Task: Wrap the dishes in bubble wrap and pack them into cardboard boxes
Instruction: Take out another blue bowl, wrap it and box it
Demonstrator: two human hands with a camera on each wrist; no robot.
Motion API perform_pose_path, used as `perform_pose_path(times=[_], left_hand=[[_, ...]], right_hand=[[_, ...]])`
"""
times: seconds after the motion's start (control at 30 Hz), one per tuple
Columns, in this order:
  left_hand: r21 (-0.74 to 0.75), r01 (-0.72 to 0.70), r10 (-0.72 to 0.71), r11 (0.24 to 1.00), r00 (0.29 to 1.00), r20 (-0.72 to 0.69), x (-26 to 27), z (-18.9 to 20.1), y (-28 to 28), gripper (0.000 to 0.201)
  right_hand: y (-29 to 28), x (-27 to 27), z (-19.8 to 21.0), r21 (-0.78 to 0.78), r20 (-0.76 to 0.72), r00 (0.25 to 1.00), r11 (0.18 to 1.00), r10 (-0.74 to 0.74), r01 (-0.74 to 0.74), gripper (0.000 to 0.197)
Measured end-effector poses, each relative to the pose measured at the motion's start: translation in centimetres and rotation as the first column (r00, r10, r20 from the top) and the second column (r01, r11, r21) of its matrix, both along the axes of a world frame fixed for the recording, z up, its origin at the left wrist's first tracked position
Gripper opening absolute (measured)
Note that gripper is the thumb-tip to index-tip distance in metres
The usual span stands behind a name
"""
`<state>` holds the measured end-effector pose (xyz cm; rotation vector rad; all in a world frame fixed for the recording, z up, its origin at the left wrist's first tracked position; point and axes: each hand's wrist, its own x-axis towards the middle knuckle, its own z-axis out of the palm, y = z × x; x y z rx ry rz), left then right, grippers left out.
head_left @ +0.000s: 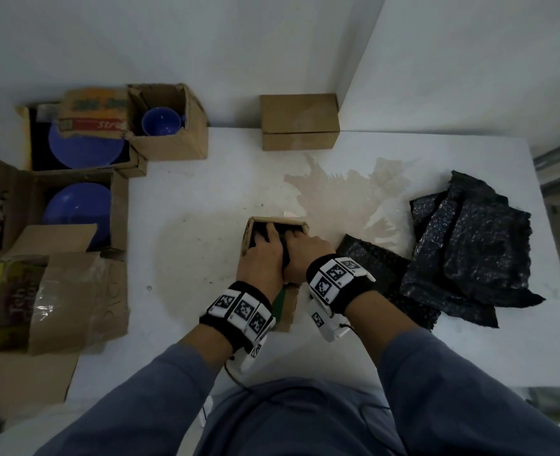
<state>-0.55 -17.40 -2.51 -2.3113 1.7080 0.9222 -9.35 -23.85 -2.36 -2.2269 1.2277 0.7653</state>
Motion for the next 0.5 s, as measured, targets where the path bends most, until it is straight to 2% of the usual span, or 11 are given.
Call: perform_pose_path(times=[0.17,0.33,0.4,0.47,0.5], left_hand=[[0.062,-0.106,0.115,0.992,0.979,-0.166,1.6,-0.1,-0.7,0.098],[0.077,-0.131,0.145,0.988,0.966,-0.214,1.8,0.0,-1.0,0.095],[-0.008,-0.126,0.121,0.992,0.966,-0.227,1.9,-0.1,-0.4,0.086],[-0.211,-0.111,0.070,0.971,0.978,-0.194,1.9,0.1,1.1,0.068],[-0.332,-0.099,0.039,0.938,0.982,-0.184,1.8,0.2,2.0,0.057]], right_hand=[[0.0,0.0,-0.5,-0.019,0.012,1.000,0.999,-0.026,0.026,0.080],[0.3,0.2,-0.4,-0.013,-0.009,1.000,1.000,-0.014,0.014,0.081],[0.2,-0.1,0.0,0.014,0.002,1.000,1.000,-0.022,0.022,0.072],[-0.1,-0.9,0.8,0.056,0.036,0.999,0.998,0.000,-0.002,0.047],[-0.4,-1.5,1.4,0.050,0.065,0.998,0.999,0.017,-0.021,0.035]])
